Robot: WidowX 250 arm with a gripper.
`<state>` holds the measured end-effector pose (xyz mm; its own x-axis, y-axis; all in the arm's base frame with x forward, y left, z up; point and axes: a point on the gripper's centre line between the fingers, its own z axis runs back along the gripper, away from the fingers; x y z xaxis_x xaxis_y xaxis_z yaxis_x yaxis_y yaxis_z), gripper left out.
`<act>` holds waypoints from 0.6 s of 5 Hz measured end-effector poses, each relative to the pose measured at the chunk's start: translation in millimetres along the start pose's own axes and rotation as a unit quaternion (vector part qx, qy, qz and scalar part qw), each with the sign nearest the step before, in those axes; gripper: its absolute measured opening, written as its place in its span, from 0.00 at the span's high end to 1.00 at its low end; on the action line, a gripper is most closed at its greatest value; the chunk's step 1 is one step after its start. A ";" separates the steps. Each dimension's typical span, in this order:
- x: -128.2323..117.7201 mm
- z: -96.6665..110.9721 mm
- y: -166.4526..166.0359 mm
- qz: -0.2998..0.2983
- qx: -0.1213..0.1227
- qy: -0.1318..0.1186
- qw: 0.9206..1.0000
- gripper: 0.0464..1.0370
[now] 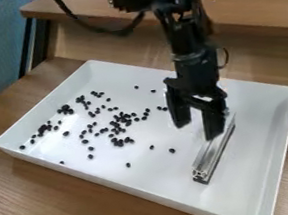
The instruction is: Sweep into pile
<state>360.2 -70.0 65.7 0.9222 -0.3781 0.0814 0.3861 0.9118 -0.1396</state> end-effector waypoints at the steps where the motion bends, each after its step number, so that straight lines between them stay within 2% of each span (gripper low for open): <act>1: -3.0 -6.2 -2.8 0.069 0.004 -0.021 0.997 0.04; 2: -1.5 -13.1 -5.6 0.110 -0.007 -0.039 0.993 0.04; 3: 4.7 -12.6 -6.4 0.112 -0.010 -0.058 0.992 0.04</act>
<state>362.3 -79.6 54.6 0.9768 -0.1439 0.1585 0.1726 0.9673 -0.1860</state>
